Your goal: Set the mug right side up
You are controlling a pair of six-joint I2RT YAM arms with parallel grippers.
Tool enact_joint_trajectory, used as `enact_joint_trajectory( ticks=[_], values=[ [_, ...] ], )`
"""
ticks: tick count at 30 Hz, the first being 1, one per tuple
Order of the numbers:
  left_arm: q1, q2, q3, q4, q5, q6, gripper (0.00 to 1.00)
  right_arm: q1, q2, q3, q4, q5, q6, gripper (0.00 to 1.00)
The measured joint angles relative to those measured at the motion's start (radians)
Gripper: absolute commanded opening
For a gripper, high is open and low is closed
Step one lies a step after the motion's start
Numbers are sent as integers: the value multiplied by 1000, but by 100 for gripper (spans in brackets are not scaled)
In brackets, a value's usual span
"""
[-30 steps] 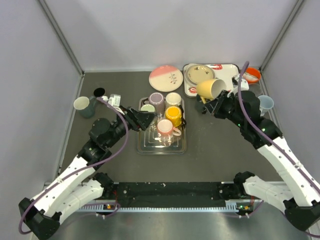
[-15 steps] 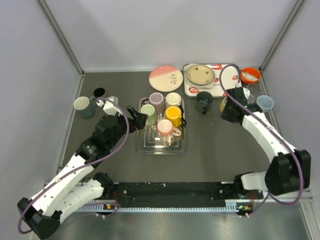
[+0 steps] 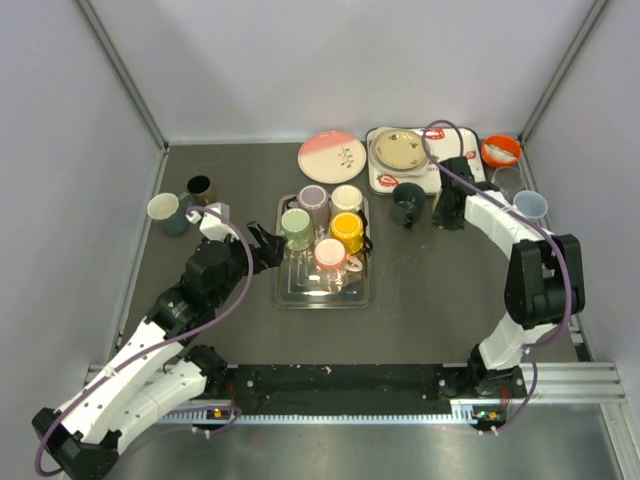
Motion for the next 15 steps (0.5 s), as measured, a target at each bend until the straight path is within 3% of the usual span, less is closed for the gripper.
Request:
enact_joint_trajectory(
  ticks=[11, 15],
  values=[
    [0, 34, -5, 0, -10, 15, 99, 0, 108, 84, 18, -26, -26, 1],
    [0, 54, -5, 0, -8, 15, 99, 0, 111, 84, 18, -44, -32, 24]
  ],
)
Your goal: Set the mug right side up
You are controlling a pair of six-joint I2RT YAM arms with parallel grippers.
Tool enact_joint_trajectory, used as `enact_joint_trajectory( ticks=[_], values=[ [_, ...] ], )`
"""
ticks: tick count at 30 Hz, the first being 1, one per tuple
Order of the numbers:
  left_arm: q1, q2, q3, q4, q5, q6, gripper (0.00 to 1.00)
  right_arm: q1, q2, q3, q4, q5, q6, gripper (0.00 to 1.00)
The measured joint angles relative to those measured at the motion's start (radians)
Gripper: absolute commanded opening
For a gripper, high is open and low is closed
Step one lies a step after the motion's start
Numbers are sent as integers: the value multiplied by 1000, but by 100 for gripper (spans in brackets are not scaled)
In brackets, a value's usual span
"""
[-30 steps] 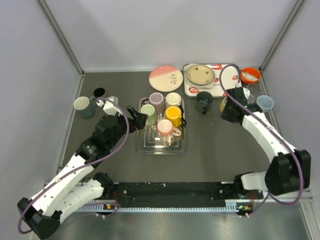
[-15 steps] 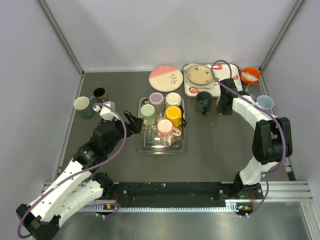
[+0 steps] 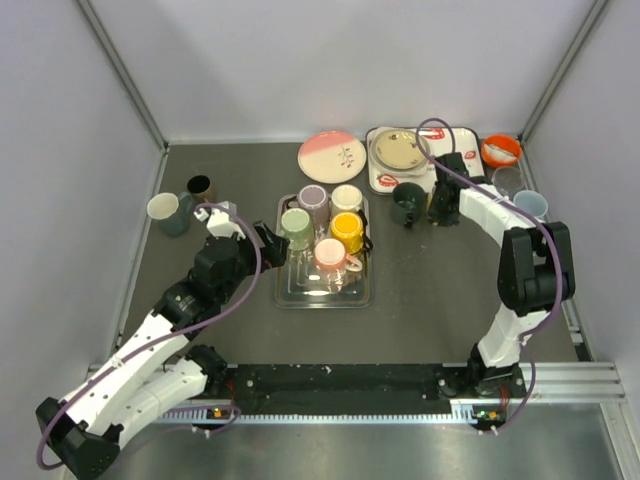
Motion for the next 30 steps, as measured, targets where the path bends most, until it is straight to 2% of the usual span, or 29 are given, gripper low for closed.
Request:
enact_joint_trajectory(
  ticks=[5, 9, 15, 19, 25, 28, 30],
  values=[
    [0, 15, 0, 0, 1, 0, 99, 0, -1, 0, 12, -14, -2, 45],
    [0, 15, 0, 0, 0, 4, 99, 0, -19, 0, 9, -22, -2, 53],
    [0, 42, 0, -3, -12, 26, 99, 11, -174, -19, -14, -38, -4, 56],
    [0, 95, 0, -13, -21, 76, 97, 53, -401, -100, -28, -41, -27, 55],
    [1, 228, 10, -31, 34, 119, 93, 232, -730, -284, 11, -121, -69, 54],
    [1, 284, 18, -43, 56, 99, 91, 326, -765, -369, 73, -210, -101, 54],
    [1, 310, 26, -53, 71, 82, 91, 385, -731, -402, 109, -256, -125, 54]
  ],
)
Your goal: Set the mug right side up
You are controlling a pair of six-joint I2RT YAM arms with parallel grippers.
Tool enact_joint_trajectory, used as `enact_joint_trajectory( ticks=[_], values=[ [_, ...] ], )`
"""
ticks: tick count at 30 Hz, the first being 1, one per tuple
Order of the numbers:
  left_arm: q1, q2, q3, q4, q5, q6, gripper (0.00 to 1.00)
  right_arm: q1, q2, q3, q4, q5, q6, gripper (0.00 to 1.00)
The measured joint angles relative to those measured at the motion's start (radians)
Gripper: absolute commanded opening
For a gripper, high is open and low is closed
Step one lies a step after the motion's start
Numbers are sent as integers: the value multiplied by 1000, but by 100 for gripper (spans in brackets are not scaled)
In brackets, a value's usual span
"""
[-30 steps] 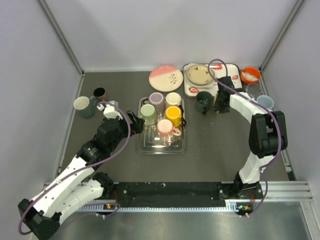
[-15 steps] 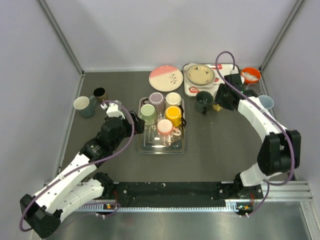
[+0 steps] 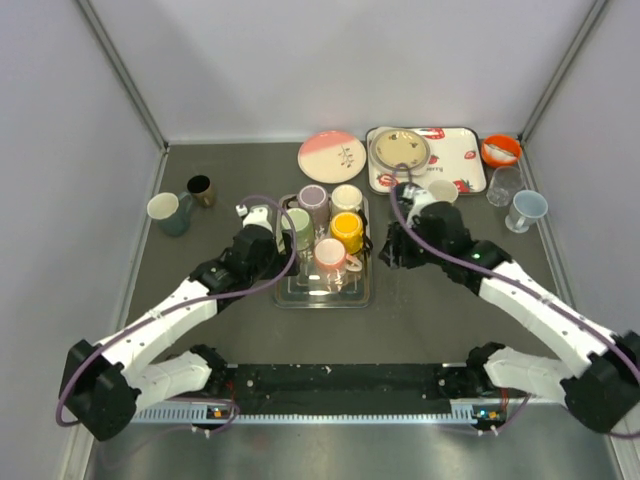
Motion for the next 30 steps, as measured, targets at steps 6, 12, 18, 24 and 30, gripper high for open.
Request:
enact_joint_trajectory(
  ticks=[6, 12, 18, 24, 30],
  values=[
    [0, 0, 18, -30, 14, -19, 91, 124, 197, -9, 94, -95, -143, 58],
    [0, -82, 18, -77, 1, -16, 92, 154, 405, 184, 78, -167, -310, 55],
    [0, -150, -2, -83, -20, -15, 92, 154, 521, 267, 74, -204, -414, 52],
    [0, -149, -6, -105, -28, 0, 92, 154, 605, 274, 45, -202, -462, 52],
    [0, -145, -6, -109, -30, 5, 92, 154, 660, 307, 31, -180, -493, 52]
  ],
)
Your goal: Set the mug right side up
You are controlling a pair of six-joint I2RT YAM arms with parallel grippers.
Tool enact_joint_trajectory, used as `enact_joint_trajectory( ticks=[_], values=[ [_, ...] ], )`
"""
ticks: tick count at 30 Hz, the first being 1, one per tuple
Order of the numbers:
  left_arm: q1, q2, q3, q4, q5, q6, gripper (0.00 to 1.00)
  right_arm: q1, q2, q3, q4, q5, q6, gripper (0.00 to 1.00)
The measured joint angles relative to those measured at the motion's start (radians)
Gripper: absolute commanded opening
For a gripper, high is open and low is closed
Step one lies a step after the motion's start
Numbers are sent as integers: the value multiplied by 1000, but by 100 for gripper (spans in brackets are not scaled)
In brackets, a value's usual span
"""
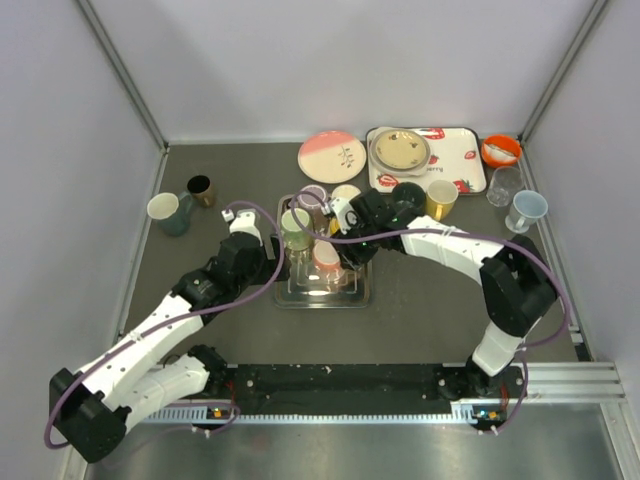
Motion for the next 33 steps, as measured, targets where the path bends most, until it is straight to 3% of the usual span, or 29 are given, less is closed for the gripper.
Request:
enact_joint_trajectory(
  ticks=[11, 19, 33],
  values=[
    [0, 18, 0, -2, 0, 5, 92, 6, 42, 24, -8, -10, -2, 51],
    [0, 27, 0, 0, 0, 5, 92, 79, 42, 24, -26, -10, 44, 52],
    [0, 27, -2, 2, 1, 4, 92, 100, 64, 93, -77, 102, 77, 45]
  ],
)
